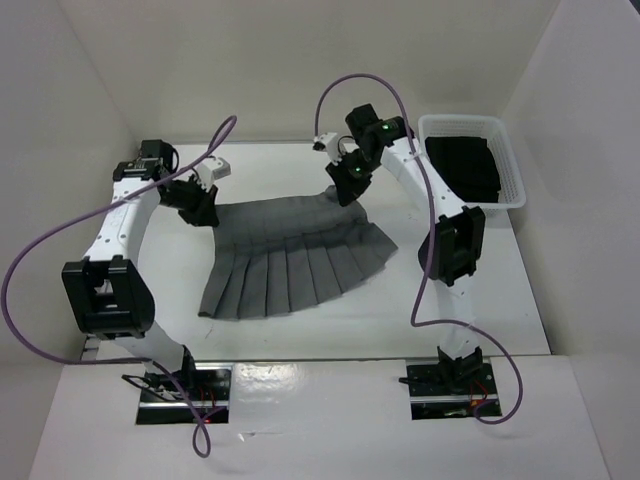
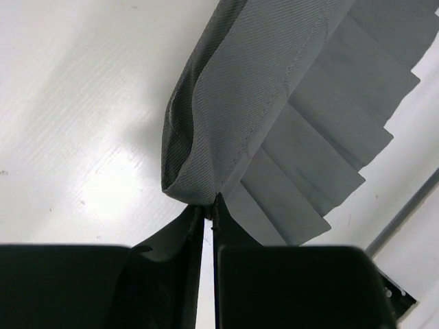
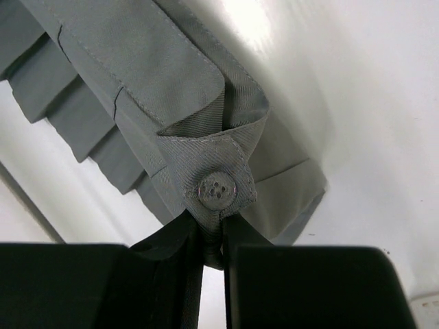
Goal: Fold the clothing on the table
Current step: Fold the skirt
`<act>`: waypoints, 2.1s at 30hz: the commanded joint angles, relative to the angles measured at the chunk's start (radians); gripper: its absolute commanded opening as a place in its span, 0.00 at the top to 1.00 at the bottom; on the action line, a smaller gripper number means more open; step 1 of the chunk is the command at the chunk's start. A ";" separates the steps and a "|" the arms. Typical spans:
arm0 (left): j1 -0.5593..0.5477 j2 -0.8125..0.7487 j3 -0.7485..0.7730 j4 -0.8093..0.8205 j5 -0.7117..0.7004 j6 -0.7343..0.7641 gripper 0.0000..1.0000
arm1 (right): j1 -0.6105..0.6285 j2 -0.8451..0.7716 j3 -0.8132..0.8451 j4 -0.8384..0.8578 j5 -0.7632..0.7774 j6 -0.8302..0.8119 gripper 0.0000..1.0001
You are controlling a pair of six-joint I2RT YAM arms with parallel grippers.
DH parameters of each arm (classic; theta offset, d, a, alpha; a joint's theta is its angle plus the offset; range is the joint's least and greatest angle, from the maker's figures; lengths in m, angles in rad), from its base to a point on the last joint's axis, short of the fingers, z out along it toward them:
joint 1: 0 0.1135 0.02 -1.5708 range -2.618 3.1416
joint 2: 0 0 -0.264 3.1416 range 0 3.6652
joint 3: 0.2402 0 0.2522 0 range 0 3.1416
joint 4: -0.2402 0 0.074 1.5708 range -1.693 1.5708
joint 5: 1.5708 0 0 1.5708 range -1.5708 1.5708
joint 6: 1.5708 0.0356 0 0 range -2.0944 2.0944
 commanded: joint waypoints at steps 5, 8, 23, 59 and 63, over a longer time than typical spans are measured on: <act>0.010 -0.147 -0.071 -0.110 -0.044 0.100 0.72 | 0.035 -0.189 -0.194 -0.037 0.083 -0.093 0.95; 0.010 -0.188 -0.092 -0.158 -0.033 0.146 0.62 | 0.056 -0.247 -0.293 -0.037 0.104 -0.104 0.89; 0.010 -0.346 -0.161 -0.134 -0.121 0.095 0.56 | 0.519 -0.511 -0.769 -0.037 0.128 -0.038 0.85; 0.116 -0.540 -0.359 0.060 -0.274 -0.115 0.10 | 0.587 -0.367 -0.838 0.182 0.361 0.116 0.16; 0.138 -0.510 -0.359 0.060 -0.260 -0.153 0.00 | 0.587 -0.343 -0.858 0.145 0.317 0.105 0.13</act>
